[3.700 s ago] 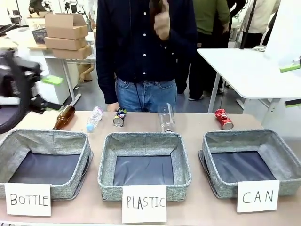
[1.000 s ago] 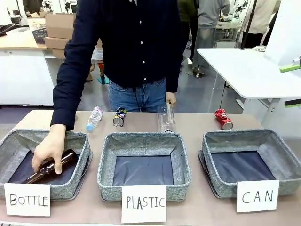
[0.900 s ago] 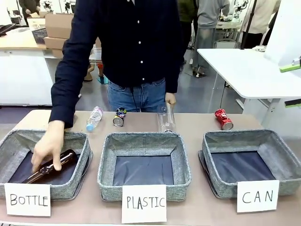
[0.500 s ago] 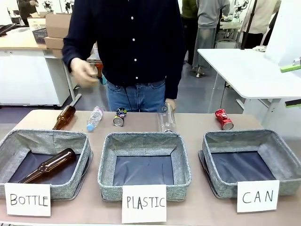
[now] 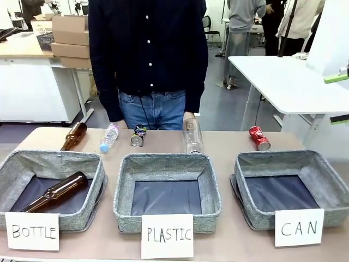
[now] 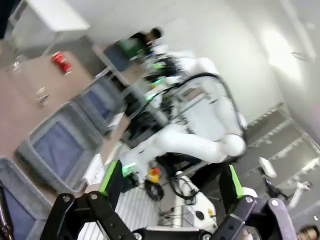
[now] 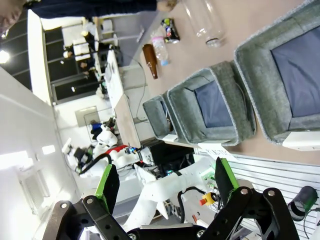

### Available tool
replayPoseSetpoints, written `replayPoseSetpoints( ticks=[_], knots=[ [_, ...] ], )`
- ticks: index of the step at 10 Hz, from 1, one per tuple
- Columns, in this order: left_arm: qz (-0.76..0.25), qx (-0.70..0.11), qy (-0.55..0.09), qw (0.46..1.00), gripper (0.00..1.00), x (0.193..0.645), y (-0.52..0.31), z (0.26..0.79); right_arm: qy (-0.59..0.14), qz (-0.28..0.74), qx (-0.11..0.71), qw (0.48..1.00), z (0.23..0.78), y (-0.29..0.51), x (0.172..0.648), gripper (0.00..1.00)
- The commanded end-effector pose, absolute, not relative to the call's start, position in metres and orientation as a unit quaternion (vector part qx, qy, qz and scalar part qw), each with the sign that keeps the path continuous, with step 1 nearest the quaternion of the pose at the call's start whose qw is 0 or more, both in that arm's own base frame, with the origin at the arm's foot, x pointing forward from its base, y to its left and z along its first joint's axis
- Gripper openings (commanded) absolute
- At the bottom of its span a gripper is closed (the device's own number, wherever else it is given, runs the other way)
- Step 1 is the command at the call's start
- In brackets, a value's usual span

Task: Sort the can waste into the basket.
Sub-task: Pick up the can waste from the table and place it in the right Fabric basket.

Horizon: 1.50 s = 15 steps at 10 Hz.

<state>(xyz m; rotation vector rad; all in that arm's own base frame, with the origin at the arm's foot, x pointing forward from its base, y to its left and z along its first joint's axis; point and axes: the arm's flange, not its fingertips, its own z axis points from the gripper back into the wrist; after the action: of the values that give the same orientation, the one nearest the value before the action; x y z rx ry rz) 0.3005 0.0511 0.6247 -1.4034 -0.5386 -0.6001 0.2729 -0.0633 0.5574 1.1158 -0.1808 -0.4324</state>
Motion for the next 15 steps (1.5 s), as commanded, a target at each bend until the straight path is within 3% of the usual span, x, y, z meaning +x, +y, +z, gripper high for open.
replayPoseSetpoints(
  ticks=[1,4,7,8,9,10,12,13,14,15],
  knots=[
    [-0.207,-0.518,-0.194,0.807,1.0,0.382,-0.013,0.616,-0.092,-0.193,0.536,0.817,0.558,-0.064,0.275,1.0],
    [-0.126,-0.346,-0.118,0.922,1.0,0.478,-0.095,0.566,-0.092,-0.193,0.536,0.817,0.558,-0.064,0.275,1.0],
    [-0.142,-0.203,-0.129,0.96,1.0,0.522,-0.169,0.501,-0.092,-0.193,0.536,0.817,0.558,-0.064,0.275,1.0],
    [-0.154,-0.198,-0.091,0.964,1.0,0.521,-0.181,0.478,-0.092,-0.193,0.536,0.817,0.558,-0.064,0.275,1.0],
    [-0.158,-0.335,0.016,0.929,1.0,0.512,-0.177,0.476,-0.092,-0.193,0.536,0.817,0.558,-0.064,0.275,1.0],
    [-0.152,-0.203,-0.138,0.957,1.0,0.514,-0.181,0.477,-0.092,-0.193,0.536,0.817,0.558,-0.064,0.275,1.0],
    [-0.152,-0.203,-0.138,0.957,1.0,0.514,-0.181,0.477,-0.092,-0.193,0.536,0.817,0.558,-0.064,0.275,1.0],
    [-0.163,-0.235,-0.094,0.954,1.0,0.515,-0.191,0.462,-0.092,-0.193,0.536,0.817,0.558,-0.064,0.275,1.0],
    [-0.115,-0.166,-0.138,0.97,1.0,0.519,-0.21,0.448,-0.092,-0.193,0.536,0.817,0.558,-0.064,0.275,1.0],
    [-0.114,-0.12,-0.132,0.977,1.0,0.534,-0.234,0.435,-0.092,-0.193,0.536,0.817,0.558,-0.064,0.275,1.0]
  ],
)
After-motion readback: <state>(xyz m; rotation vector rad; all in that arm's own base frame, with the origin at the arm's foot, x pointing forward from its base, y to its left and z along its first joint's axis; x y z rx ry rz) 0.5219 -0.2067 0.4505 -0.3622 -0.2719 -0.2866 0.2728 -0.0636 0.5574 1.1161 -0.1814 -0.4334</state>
